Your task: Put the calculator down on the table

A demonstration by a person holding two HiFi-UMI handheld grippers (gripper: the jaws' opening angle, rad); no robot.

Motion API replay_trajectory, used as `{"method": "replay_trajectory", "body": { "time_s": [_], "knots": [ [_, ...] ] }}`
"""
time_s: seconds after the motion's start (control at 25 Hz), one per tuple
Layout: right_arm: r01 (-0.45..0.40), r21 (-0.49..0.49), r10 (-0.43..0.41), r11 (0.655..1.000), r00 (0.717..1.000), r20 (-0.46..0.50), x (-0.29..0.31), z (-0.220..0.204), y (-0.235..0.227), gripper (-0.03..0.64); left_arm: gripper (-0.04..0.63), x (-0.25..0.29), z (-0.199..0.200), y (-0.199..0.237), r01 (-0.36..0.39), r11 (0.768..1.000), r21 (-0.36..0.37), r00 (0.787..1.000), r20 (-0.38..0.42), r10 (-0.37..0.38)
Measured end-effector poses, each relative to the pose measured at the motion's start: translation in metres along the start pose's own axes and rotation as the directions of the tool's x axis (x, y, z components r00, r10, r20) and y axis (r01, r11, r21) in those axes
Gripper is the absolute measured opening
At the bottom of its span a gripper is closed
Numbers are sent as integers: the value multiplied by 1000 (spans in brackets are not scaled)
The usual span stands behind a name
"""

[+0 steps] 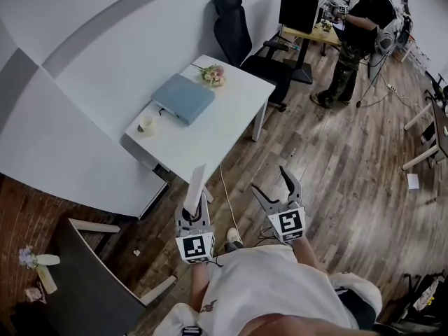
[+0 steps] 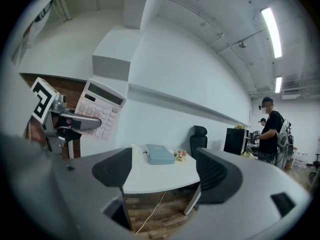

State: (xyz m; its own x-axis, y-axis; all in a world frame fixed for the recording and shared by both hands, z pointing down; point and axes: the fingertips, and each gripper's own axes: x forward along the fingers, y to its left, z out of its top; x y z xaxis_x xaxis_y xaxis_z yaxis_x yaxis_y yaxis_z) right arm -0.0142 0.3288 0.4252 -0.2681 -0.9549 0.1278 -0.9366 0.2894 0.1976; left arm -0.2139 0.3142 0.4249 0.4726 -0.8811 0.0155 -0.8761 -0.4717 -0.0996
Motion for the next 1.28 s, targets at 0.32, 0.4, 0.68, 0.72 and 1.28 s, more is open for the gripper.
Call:
{"method": "replay_trajectory", "body": {
  "time_s": [0.32, 0.4, 0.68, 0.72, 1.28],
  "knots": [
    [23, -7, -23, 1000, 1000, -19, 36, 4, 9, 396, 67, 25, -1, 27, 29, 1000, -7, 1000, 7, -29],
    [30, -6, -30, 1000, 999, -22, 43, 7, 12, 396, 67, 30, 1, 34, 37, 999, -4, 999, 9, -37],
    [53, -15, -53, 999, 998, -26, 56, 14, 11, 393, 67, 40, -5, 45, 50, 999, -14, 999, -4, -50],
    [55, -16, -56, 998, 998, -26, 57, 14, 10, 391, 66, 43, -4, 45, 56, 998, -13, 998, -1, -56],
    [60, -17, -61, 998, 998, -23, 97, 14, -21, 388, 66, 91, -1, 53, 52, 999, 5, 999, -3, -52]
  ]
}}
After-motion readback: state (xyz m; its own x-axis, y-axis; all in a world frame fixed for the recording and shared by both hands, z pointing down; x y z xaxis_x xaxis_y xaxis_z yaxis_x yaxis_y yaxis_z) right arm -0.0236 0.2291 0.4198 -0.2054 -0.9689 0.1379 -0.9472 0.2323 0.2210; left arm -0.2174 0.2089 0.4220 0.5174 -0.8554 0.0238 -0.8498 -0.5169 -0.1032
